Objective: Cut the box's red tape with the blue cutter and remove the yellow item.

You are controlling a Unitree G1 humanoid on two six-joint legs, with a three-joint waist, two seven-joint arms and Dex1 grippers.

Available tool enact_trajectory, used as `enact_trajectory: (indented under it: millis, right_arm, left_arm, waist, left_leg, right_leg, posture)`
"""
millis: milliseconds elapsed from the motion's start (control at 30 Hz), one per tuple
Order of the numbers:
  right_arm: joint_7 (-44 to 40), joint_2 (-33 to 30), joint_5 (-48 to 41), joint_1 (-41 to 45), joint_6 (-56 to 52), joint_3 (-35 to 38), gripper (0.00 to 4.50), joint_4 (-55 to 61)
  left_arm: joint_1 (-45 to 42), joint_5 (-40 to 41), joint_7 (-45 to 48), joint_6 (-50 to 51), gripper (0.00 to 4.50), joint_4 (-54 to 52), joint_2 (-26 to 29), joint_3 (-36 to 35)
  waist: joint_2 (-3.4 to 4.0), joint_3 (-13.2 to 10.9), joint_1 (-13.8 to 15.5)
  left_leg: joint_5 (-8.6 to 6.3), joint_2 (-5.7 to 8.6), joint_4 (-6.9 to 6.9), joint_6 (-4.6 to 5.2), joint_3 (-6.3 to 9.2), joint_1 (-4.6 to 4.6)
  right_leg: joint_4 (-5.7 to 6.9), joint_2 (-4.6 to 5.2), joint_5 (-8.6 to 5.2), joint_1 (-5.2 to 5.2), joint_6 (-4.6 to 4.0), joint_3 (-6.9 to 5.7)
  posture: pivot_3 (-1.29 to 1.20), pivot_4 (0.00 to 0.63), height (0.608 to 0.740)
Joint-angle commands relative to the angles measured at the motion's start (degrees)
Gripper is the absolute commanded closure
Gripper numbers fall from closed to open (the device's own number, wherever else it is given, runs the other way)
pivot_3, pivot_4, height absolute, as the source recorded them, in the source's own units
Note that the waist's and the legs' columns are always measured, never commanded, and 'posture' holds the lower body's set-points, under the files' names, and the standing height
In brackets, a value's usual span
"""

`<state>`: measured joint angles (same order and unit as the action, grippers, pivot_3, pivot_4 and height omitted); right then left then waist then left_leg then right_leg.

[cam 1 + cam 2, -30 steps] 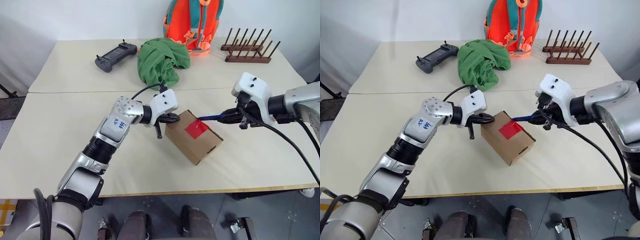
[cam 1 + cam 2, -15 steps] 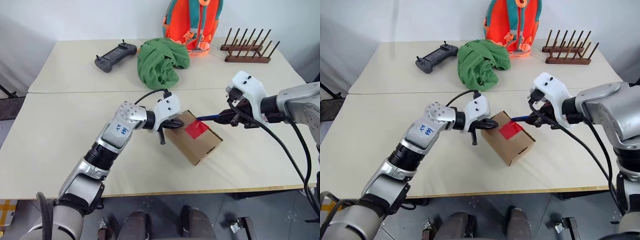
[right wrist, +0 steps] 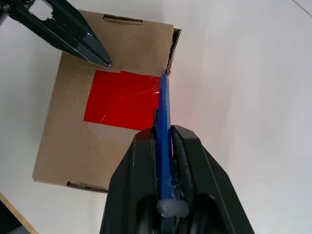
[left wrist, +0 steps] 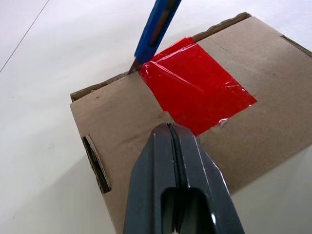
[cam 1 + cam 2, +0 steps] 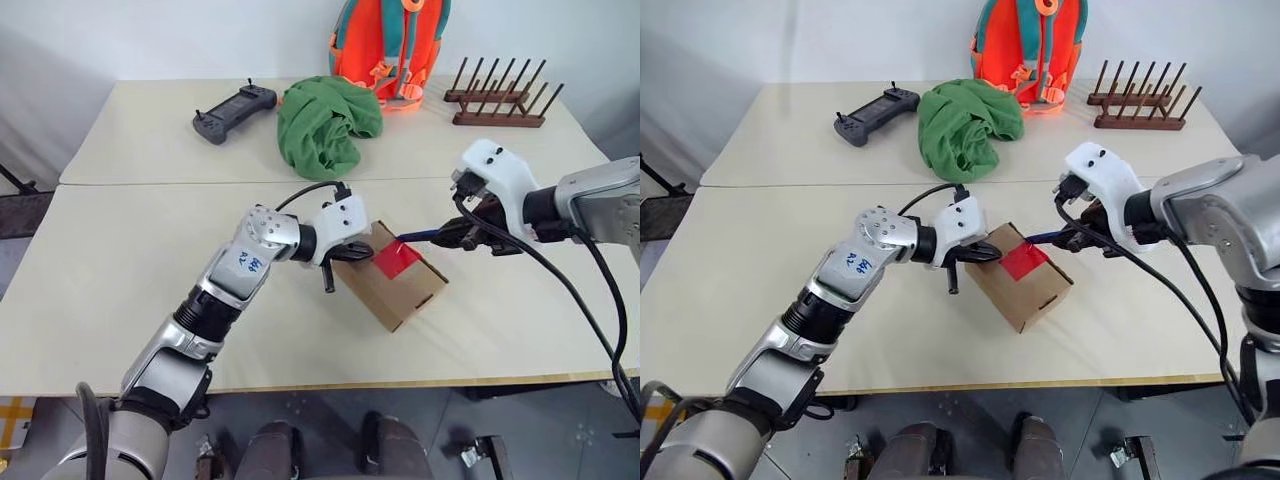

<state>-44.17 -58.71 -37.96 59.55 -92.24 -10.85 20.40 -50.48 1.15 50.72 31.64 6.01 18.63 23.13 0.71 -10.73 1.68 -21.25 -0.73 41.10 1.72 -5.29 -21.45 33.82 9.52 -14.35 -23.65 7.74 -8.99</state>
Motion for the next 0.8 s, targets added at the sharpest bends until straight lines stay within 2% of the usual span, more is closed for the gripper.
enact_trajectory:
  millis: [33, 267, 800]
  right_arm:
    - [0.74, -1.87, -3.94, 2.02, -0.26, 0.28, 4.33, 1.02]
    - [3.67, -3.2, -8.63, -1.03, -0.26, 0.8, 4.33, 2.4]
    - [6.75, -4.37, -10.44, -5.56, -0.26, 2.53, 4.33, 2.85]
  left_arm:
    - [0.28, -2.47, -0.4, 0.17, 4.5, 3.6, -0.33, 2.32]
    - [0.18, -2.56, -0.51, -0.11, 4.5, 4.22, -0.8, 2.03]
    - [0.07, -2.65, -0.7, -0.4, 4.5, 4.62, -0.54, 1.36]
  waist:
    - [0.0, 0.0, -0.07]
    - [-0.02, 0.02, -0.12]
    - [-0.21, 0.14, -0.14]
  left_leg:
    - [0.0, 0.0, 0.0, 0.0, -0.01, 0.0]
    - [0.0, -0.02, 0.02, 0.0, 0.0, 0.01]
    - [-0.01, -0.06, 0.02, 0.01, 0.08, 0.14]
  right_leg:
    - [0.0, 0.0, 0.0, 0.0, 0.0, 0.01]
    - [0.01, 0.0, 0.0, 0.02, 0.0, 0.01]
    - [0.01, 0.02, 0.01, 0.1, -0.03, 0.06]
  posture:
    - [0.0, 0.15, 0.74]
    - [0.0, 0.15, 0.74]
    - [0.0, 0.15, 0.74]
